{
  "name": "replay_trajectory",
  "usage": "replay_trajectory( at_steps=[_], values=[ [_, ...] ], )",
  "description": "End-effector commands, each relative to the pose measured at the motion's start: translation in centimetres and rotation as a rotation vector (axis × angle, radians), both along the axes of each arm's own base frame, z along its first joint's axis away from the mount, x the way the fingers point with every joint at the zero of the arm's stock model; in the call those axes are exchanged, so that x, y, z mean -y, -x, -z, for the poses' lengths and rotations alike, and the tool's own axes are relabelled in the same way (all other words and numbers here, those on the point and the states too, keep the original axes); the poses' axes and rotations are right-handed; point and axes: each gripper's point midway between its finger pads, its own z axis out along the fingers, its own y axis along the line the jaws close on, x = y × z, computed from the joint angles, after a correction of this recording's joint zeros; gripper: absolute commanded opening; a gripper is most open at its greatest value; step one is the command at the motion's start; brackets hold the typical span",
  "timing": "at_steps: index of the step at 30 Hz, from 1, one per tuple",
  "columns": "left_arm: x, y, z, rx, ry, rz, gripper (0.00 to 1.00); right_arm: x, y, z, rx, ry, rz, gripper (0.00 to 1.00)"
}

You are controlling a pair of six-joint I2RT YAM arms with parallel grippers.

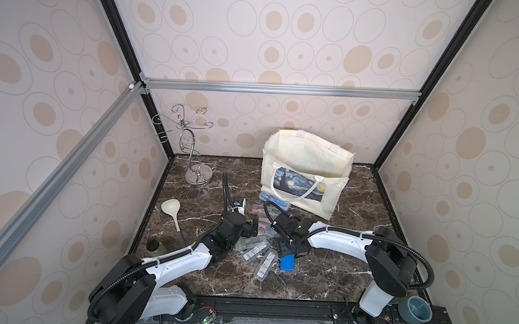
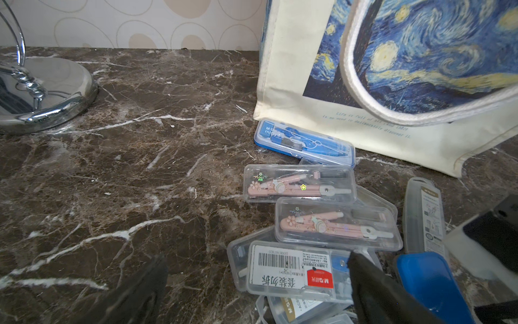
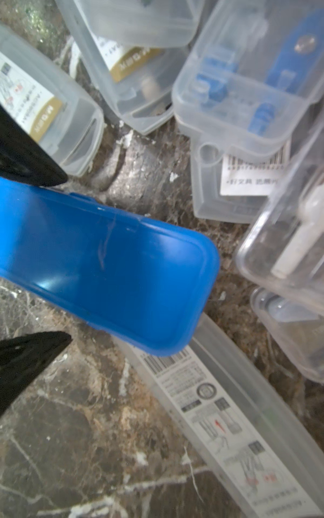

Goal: Put the compass set into the canvas bag
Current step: Pick up the compass set at the center of the board.

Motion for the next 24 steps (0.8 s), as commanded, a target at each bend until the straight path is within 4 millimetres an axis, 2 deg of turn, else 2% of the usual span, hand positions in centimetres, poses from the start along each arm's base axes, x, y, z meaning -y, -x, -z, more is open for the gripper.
replay_trajectory(
  at_steps=[1,4,15,24],
  values=[
    [0.0,-0.6,-0.7,0.022,0.041,-0.019,1.00,1.5,0.4,-0.5,0.011,0.043,0.022,0.82],
    [0.1,-0.6,-0.5,0.018,0.045,-0.020,1.00,1.7,0.6,-0.4,0.003,0.049,0.019,0.79],
    [0.3,-0.7,-0.3,0.012,0.049,-0.014,1.00,0.5,1.1,1.6,-0.048,-0.001,0.025,0.72],
    [0.2,-0.8,-0.3,0.011,0.046,-0.016,1.00,0.6,1.1,1.6,-0.041,0.009,0.020,0.56]
  ],
)
